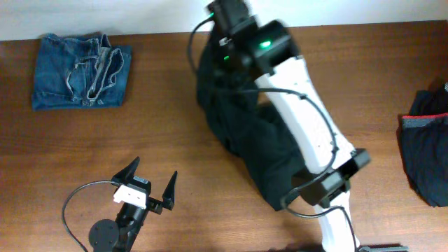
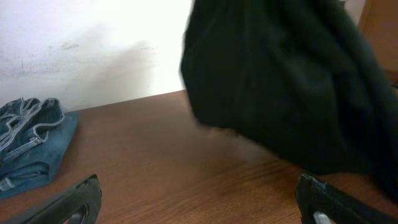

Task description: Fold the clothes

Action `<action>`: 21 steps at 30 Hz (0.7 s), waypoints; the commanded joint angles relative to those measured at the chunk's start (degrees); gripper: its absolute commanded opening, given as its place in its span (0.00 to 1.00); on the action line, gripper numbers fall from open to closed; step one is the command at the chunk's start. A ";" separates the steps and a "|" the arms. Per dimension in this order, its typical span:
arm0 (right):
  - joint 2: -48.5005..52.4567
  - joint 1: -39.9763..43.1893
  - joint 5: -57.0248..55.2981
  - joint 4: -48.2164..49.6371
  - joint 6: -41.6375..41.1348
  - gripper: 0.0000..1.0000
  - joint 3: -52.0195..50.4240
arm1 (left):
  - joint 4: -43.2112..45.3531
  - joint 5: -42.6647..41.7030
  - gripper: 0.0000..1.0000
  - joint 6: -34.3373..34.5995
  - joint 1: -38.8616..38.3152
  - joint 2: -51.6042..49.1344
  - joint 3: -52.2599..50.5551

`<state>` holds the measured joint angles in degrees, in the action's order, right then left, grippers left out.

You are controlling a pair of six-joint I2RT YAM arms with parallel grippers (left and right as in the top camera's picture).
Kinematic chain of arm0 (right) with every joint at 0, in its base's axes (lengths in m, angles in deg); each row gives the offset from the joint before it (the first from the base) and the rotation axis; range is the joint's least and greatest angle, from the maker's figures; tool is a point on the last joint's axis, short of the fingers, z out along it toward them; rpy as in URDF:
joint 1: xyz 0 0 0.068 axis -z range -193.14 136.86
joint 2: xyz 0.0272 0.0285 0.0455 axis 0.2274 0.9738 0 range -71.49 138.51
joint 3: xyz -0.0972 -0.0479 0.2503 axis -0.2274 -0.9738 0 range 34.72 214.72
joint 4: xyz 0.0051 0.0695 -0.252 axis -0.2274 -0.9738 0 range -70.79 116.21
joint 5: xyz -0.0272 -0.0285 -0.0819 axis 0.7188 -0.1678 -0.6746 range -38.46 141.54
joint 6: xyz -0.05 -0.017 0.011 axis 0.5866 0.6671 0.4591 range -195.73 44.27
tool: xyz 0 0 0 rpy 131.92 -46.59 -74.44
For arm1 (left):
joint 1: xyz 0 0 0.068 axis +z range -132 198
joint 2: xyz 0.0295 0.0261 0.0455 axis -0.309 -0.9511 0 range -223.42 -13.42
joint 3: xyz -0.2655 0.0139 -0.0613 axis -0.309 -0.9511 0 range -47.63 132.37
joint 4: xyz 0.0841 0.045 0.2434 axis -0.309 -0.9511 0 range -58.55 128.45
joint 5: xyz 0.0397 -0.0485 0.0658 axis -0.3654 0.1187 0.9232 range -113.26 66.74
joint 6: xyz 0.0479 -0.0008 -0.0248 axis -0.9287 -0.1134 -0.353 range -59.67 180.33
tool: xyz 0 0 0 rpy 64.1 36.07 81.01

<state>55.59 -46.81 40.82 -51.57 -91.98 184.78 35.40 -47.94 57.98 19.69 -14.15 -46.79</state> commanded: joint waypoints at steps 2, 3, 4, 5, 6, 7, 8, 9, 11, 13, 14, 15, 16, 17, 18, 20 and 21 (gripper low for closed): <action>1.20 -5.03 2.67 1.64 -2.32 0.36 0.33 | -0.50 -0.79 0.99 1.49 0.35 0.39 0.07; 1.25 -6.36 3.45 2.03 -2.64 0.42 0.33 | -0.52 -0.79 0.99 1.49 0.35 0.37 0.07; 1.25 -7.06 3.67 2.23 -2.84 0.51 0.33 | -0.52 -0.79 0.99 1.49 0.35 0.37 0.07; 1.22 -7.78 3.65 2.47 -2.91 0.56 0.35 | -0.52 -0.79 0.99 1.49 0.35 0.37 0.07; 1.22 -8.09 3.63 2.64 -2.91 0.56 0.37 | -0.55 -0.81 0.99 1.49 0.35 0.39 0.07; 0.98 -8.02 3.65 2.78 -2.93 0.60 0.37 | -0.55 -0.81 0.99 1.49 0.35 0.37 0.07; 0.83 -7.74 3.78 2.82 -2.95 0.64 0.39 | -0.55 -0.81 0.99 1.49 0.35 0.37 0.07; 0.46 -7.02 4.68 2.82 -2.95 0.69 0.39 | -0.55 -0.81 0.99 1.49 0.35 0.39 0.07; -0.11 -5.64 9.75 2.91 -2.93 0.80 0.39 | -0.57 -0.81 0.99 1.49 0.35 0.37 0.07; -0.24 -4.39 19.17 2.93 -2.91 0.84 0.48 | -0.57 -0.79 0.99 1.49 0.35 0.37 0.07; -0.24 -4.07 23.54 2.84 -2.93 0.87 0.48 | -0.55 -0.79 0.99 1.49 0.35 0.37 0.07; -0.24 -3.87 26.21 2.84 -2.93 0.90 0.48 | -0.57 -0.81 0.99 1.49 0.35 0.37 0.07; -0.24 -3.87 29.18 2.86 -2.95 0.92 0.48 | -0.57 -0.81 0.99 1.49 0.35 0.39 0.07; -0.24 -4.07 31.41 3.06 -2.95 0.93 0.48 | -0.57 -0.81 0.99 1.49 0.35 0.37 0.07; -0.24 -4.20 33.40 3.26 -3.08 0.95 0.48 | -0.57 -0.81 0.99 1.49 0.35 0.37 0.07; -0.24 -4.81 37.31 3.48 -4.20 0.96 0.48 | -0.66 -0.81 0.99 1.49 0.35 0.37 0.07; -0.24 -5.29 38.80 3.52 -4.22 0.95 0.48 | -0.66 -0.81 0.99 1.49 0.35 0.37 0.07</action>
<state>57.82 -50.55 69.23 -48.66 -95.26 184.58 35.38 -47.94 58.66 19.69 -14.15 -46.79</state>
